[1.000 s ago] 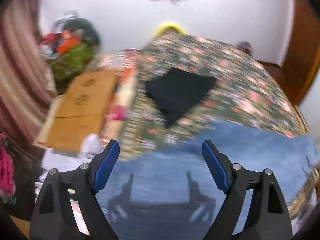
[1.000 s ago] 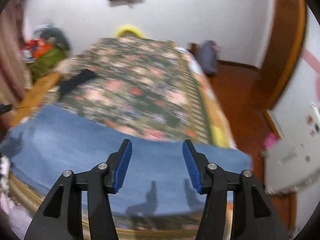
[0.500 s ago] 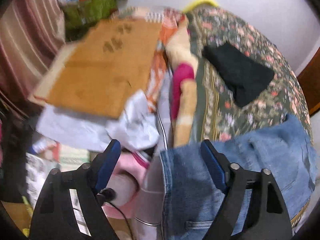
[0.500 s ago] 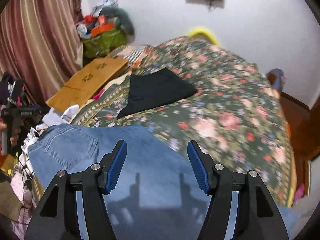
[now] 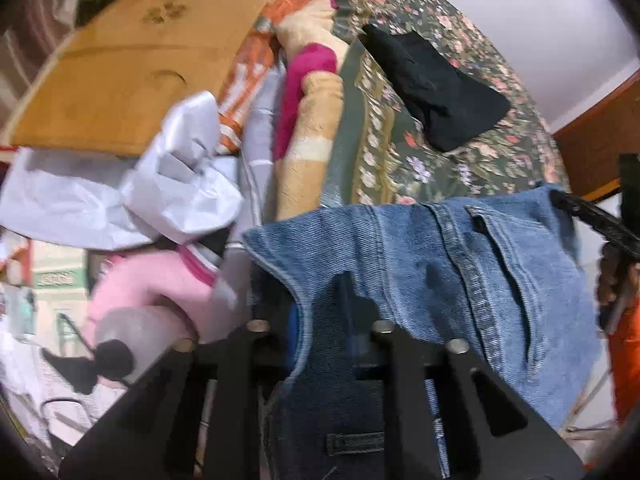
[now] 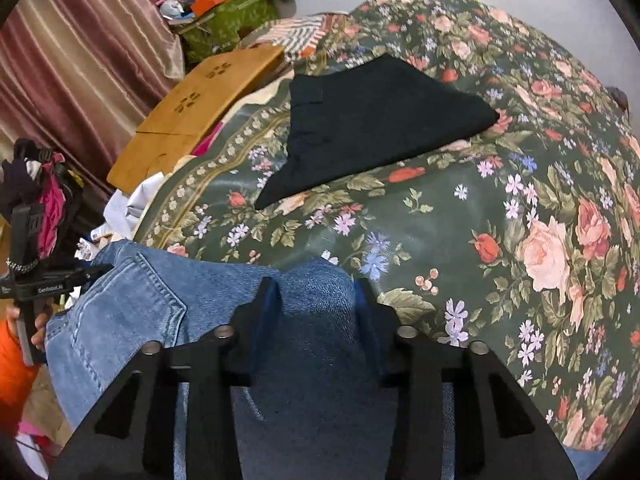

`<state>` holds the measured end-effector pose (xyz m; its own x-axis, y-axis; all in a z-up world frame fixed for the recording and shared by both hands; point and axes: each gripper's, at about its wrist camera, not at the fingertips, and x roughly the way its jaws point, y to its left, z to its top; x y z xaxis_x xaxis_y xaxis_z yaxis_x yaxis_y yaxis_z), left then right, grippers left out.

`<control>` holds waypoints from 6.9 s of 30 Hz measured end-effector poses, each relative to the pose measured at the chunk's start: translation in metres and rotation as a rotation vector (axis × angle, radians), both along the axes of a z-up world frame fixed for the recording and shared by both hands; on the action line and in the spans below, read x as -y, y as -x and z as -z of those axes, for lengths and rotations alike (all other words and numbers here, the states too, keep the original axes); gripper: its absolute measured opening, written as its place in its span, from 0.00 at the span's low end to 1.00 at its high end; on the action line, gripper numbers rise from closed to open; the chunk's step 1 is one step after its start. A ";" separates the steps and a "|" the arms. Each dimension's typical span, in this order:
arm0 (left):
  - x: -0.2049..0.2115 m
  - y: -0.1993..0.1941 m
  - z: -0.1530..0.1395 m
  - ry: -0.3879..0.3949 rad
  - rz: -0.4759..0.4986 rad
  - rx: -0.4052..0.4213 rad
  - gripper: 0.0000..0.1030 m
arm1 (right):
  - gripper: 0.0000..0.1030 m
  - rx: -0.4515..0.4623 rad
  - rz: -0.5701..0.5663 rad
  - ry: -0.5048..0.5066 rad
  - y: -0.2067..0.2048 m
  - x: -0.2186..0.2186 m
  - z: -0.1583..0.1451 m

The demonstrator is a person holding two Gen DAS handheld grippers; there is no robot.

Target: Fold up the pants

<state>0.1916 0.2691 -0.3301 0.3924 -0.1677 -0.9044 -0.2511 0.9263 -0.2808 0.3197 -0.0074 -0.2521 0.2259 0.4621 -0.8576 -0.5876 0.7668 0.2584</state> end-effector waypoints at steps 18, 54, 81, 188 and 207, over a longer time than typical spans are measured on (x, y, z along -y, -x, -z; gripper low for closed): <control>0.011 0.037 -0.040 -0.272 0.043 0.033 0.39 | 0.25 0.105 -0.002 0.087 0.038 0.009 -0.040; 0.124 0.084 -0.054 -0.369 0.290 0.183 0.34 | 0.51 0.185 -0.327 0.119 0.195 -0.087 -0.013; 0.090 0.081 -0.078 -0.059 0.079 0.163 0.37 | 0.26 0.018 0.004 -0.037 0.149 0.019 -0.037; 0.314 -0.002 -0.159 -0.165 0.243 0.341 0.93 | 0.15 0.056 0.236 -0.209 0.134 0.159 0.006; 0.401 -0.052 -0.091 -0.127 0.491 0.199 0.46 | 0.34 0.161 0.386 -0.130 0.109 0.245 -0.030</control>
